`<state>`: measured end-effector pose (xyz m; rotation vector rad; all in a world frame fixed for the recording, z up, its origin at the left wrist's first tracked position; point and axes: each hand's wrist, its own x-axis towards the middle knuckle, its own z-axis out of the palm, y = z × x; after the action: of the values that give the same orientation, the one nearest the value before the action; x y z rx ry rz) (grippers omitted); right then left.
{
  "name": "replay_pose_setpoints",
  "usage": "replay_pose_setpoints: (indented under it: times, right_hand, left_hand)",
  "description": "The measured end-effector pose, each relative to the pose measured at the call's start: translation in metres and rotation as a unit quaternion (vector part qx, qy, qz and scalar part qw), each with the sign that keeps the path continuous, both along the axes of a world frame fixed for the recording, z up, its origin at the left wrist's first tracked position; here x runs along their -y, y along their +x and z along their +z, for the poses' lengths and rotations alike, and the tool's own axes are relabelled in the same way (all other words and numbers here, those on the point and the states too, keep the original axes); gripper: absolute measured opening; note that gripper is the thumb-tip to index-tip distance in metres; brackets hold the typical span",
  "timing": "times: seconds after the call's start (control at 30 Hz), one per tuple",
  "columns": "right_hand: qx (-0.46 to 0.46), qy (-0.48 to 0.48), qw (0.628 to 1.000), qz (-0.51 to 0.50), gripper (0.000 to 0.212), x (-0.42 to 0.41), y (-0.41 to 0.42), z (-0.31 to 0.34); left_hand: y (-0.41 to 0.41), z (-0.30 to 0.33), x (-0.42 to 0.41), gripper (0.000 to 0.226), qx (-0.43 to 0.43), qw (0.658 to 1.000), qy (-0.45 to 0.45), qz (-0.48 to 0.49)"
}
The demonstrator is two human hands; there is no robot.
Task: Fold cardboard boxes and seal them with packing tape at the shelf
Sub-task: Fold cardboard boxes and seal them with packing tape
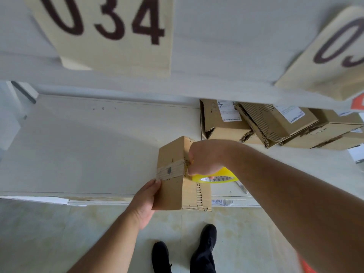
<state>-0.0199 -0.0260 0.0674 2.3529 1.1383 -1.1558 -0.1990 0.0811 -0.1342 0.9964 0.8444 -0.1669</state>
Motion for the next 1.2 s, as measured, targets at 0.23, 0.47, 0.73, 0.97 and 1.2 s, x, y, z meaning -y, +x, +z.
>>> replay_pose_setpoints:
  times: [0.23, 0.47, 0.73, 0.97, 1.2]
  right_hand:
    - [0.022, -0.019, 0.994, 0.102, 0.028, -0.05, -0.016, 0.008]
    - [-0.01, 0.08, 0.997, 0.003, 0.043, -0.074, -0.019, 0.002]
    - [-0.056, 0.212, 0.961, -0.171, 0.05, -0.018, 0.007, 0.002]
    - [-0.006, 0.217, 0.957, -0.191, 0.05, -0.014, -0.002, -0.006]
    - [0.018, 0.212, 0.96, -0.182, 0.047, -0.021, -0.01, -0.015]
  left_hand:
    - [-0.003, 0.06, -0.004, 0.041, -0.046, 0.906, 0.421, -0.014]
    - [-0.024, 0.06, 0.02, 0.071, -0.011, 0.881, 0.458, -0.118]
    - [-0.029, 0.048, 0.012, 0.065, -0.023, 0.89, 0.436, -0.131]
    - [-0.017, 0.068, 0.018, 0.082, -0.052, 0.828, 0.537, -0.153]
    - [0.01, 0.082, 0.047, 0.133, -0.093, 0.726, 0.64, -0.234]
